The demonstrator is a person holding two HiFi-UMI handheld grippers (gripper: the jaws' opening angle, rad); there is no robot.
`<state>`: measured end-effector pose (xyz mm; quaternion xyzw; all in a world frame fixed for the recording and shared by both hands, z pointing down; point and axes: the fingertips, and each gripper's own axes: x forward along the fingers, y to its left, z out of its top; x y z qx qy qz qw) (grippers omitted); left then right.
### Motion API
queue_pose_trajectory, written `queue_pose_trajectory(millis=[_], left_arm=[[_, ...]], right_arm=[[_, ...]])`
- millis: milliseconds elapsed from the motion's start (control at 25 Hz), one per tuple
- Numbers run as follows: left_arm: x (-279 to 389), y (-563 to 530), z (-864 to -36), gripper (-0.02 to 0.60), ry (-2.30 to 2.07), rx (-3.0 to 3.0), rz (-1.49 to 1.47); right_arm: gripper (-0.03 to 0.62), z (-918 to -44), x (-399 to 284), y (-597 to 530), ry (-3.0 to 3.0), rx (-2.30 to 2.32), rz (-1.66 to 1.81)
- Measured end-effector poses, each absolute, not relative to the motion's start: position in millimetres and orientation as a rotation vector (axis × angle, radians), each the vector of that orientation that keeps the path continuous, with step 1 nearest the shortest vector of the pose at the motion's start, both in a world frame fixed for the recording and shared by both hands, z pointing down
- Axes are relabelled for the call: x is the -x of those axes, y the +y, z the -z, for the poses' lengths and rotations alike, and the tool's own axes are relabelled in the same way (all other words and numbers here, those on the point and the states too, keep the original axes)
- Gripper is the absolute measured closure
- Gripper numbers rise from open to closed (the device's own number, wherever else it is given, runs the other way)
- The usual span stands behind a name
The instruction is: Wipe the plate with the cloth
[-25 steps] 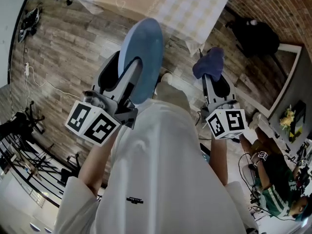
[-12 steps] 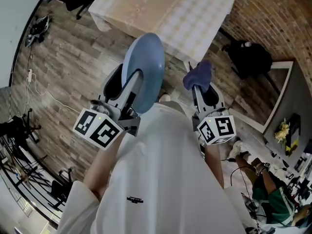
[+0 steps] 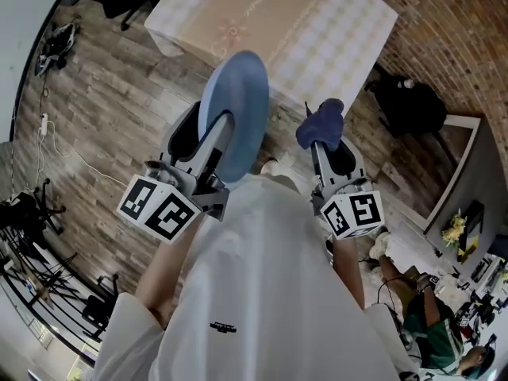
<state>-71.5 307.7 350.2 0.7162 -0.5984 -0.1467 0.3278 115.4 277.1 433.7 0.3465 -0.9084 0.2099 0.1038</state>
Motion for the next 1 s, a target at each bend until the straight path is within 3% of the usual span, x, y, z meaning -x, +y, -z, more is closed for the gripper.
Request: queue_pose_trajectory(millis=[280, 640, 1000], left_arm=[[162, 196, -354, 0.334, -1.486, -1.900, 0.383], [226, 76, -354, 0.334, -1.343, -1.945, 0.368], [217, 38, -340, 0.334, -1.310, -1.992, 0.349]], right_arm=[[0.468, -430, -31, 170, -2.633, -1.120, -0.636], [0.468, -416, 39, 63, -2.573, -1.291, -0.638], [0.468, -397, 59, 26, -2.657, -1.256, -0.632]])
